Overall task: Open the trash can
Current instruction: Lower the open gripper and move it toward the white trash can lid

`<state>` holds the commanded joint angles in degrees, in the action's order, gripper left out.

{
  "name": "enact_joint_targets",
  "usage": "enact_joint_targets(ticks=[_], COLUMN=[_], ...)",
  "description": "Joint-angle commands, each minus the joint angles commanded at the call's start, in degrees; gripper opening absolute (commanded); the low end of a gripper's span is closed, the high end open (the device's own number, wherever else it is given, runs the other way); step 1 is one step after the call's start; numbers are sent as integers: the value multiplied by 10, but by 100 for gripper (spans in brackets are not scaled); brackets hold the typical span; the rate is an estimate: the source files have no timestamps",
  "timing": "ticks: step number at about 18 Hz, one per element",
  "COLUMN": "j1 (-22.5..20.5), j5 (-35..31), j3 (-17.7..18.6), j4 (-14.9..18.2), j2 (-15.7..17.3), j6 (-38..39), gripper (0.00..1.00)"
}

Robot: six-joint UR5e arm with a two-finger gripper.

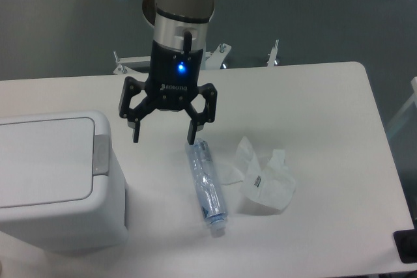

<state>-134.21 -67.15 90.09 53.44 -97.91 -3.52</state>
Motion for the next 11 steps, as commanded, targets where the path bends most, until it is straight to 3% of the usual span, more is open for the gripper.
enact_joint_targets(ticks=[11], j1=[18], j5=[0], j3=[-2], j4=[-1], j2=[-13], j6=[-1], gripper=[100])
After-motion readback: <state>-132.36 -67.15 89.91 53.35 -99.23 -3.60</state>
